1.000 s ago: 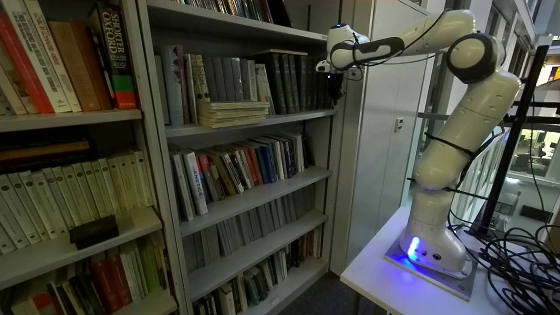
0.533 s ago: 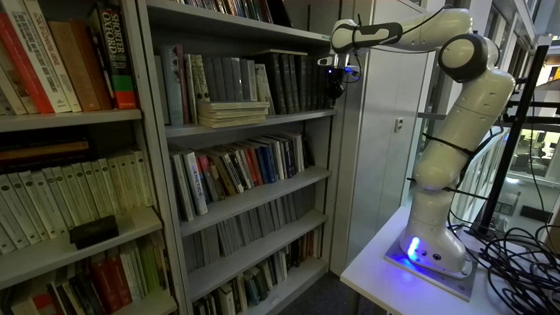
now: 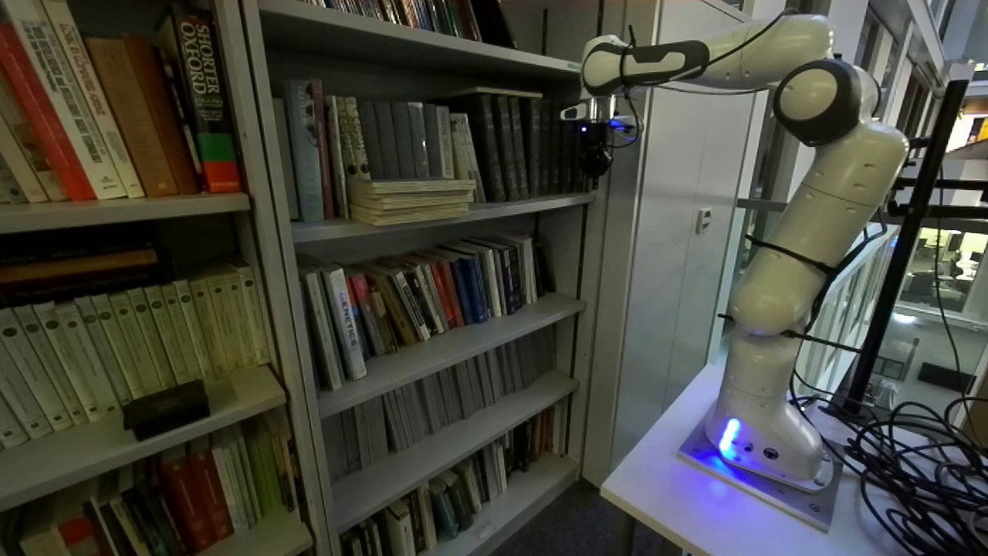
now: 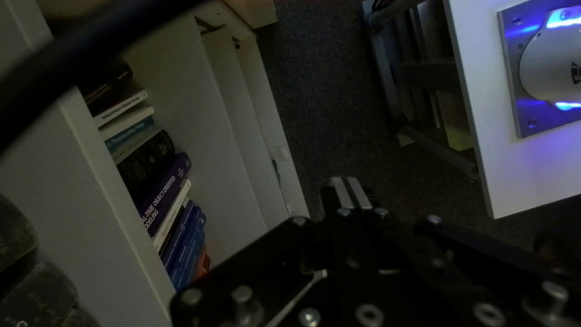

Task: Pick up the book on top of the pile of books on the bookshelf and then put it on top of the books that are arranged on the shelf

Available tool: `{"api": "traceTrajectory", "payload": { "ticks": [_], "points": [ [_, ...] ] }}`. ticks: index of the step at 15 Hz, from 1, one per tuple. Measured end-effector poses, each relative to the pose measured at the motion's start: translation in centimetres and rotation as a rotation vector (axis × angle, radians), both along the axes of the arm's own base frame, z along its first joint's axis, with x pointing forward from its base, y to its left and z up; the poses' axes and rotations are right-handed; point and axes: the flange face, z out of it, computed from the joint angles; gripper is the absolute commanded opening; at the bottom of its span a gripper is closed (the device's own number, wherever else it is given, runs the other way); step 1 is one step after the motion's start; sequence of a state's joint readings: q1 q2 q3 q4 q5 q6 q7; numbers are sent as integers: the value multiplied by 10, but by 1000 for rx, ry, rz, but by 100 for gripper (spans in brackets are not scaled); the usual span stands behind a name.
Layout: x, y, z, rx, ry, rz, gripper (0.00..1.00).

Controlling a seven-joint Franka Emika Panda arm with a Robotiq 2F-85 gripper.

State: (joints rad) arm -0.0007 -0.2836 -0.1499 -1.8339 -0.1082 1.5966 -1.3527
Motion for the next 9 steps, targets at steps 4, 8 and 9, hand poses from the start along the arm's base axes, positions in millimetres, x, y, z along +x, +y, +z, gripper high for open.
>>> {"api": "traceTrajectory", "payload": {
  "ticks": [4, 8, 9],
  "points": [
    [0, 0, 0, 4, -1, 0, 33],
    [-1, 2, 1, 10, -5, 3, 63],
    [-2, 2, 3, 8, -9, 4, 69]
  ]
}}
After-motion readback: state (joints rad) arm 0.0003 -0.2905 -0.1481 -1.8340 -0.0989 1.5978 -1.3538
